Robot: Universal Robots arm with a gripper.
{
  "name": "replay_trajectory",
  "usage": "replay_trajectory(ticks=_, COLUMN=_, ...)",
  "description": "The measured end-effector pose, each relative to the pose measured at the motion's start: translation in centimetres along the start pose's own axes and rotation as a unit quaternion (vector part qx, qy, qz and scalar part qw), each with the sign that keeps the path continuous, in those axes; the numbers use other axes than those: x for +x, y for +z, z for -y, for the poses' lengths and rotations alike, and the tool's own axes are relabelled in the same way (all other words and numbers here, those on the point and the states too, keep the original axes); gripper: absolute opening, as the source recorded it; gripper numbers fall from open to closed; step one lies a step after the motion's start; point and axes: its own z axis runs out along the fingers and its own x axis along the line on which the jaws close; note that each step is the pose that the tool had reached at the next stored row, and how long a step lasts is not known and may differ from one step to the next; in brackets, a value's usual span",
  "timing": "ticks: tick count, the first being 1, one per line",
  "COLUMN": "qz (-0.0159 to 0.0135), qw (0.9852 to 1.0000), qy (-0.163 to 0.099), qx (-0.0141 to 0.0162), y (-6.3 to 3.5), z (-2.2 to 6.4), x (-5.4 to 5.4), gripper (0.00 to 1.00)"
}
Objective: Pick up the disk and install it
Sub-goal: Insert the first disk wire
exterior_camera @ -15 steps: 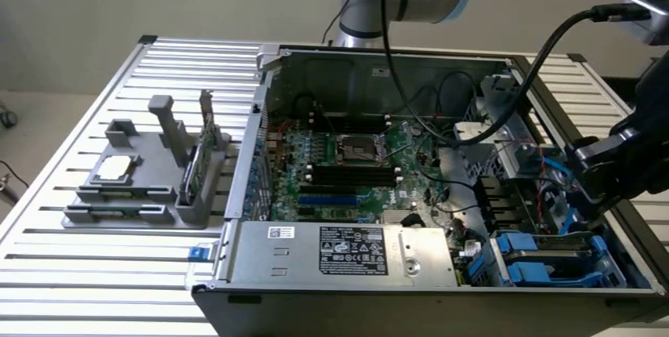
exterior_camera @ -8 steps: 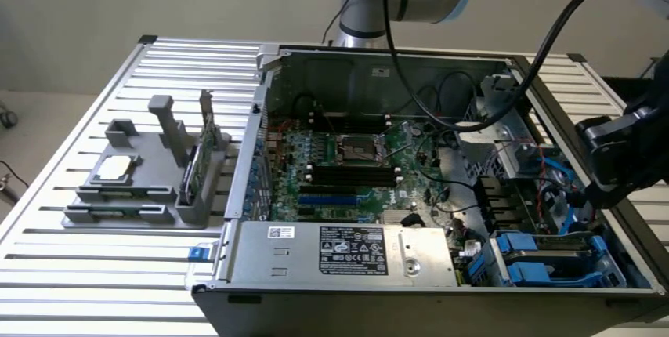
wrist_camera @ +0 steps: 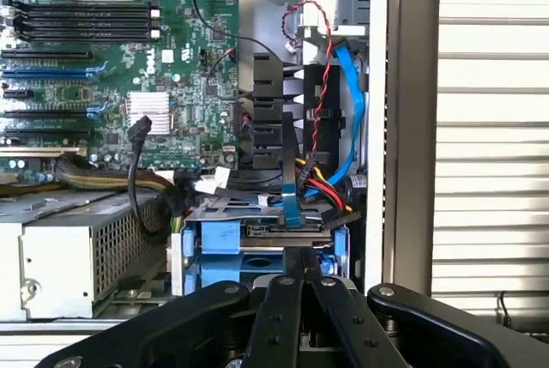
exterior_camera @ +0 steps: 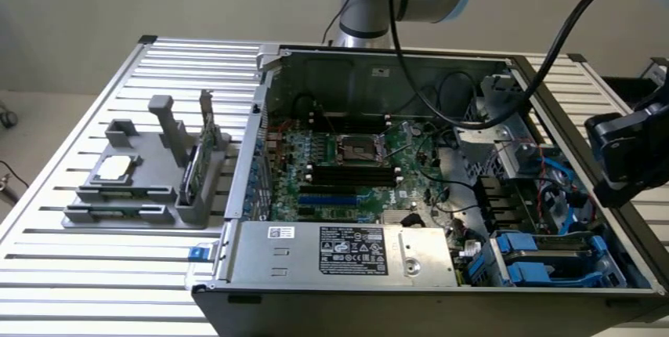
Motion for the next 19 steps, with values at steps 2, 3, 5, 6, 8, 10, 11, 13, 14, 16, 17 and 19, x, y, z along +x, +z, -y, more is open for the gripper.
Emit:
replay_trajectory(ticks=2, qz=0.0006, qw=0.9999, qy=0.017, qx=0.0003, y=0.03, z=0.00, x=-0.01, gripper=0.11)
replay_trajectory(ticks=3, qz=0.0009, qw=0.9997, qy=0.026, qx=0.0005, y=0.06, z=0.00, x=-0.01, gripper=0.11)
replay_trajectory(ticks=5, qz=0.0015, qw=0.9990, qy=0.044, qx=0.0009, y=0.10, z=0.01, x=-0.01, gripper=0.11)
replay_trajectory(ticks=6, qz=0.0018, qw=0.9986, qy=0.053, qx=0.0011, y=0.13, z=0.01, x=0.00, gripper=0.11)
replay_trajectory(ticks=8, qz=0.0025, qw=0.9975, qy=0.071, qx=0.0016, y=0.17, z=0.01, x=-0.01, gripper=0.11)
replay_trajectory(ticks=10, qz=0.0031, qw=0.9960, qy=0.089, qx=0.0020, y=0.21, z=0.01, x=0.00, gripper=0.11)
replay_trajectory(ticks=11, qz=0.0034, qw=0.9951, qy=0.099, qx=0.0022, y=0.24, z=0.01, x=0.00, gripper=0.11)
replay_trajectory(ticks=13, qz=0.0040, qw=0.9932, qy=0.116, qx=0.0026, y=0.30, z=0.02, x=0.00, gripper=0.11)
replay_trajectory(ticks=14, qz=0.0044, qw=0.9921, qy=0.125, qx=0.0029, y=0.33, z=0.02, x=0.00, gripper=0.11)
replay_trajectory(ticks=16, qz=0.0050, qw=0.9896, qy=0.144, qx=0.0033, y=0.40, z=0.02, x=0.00, gripper=0.11)
replay_trajectory(ticks=17, qz=0.0053, qw=0.9882, qy=0.153, qx=0.0035, y=0.43, z=0.02, x=0.00, gripper=0.11)
replay_trajectory(ticks=19, qz=0.0060, qw=0.9854, qy=0.170, qx=0.0040, y=0.51, z=0.02, x=0.01, gripper=0.11)
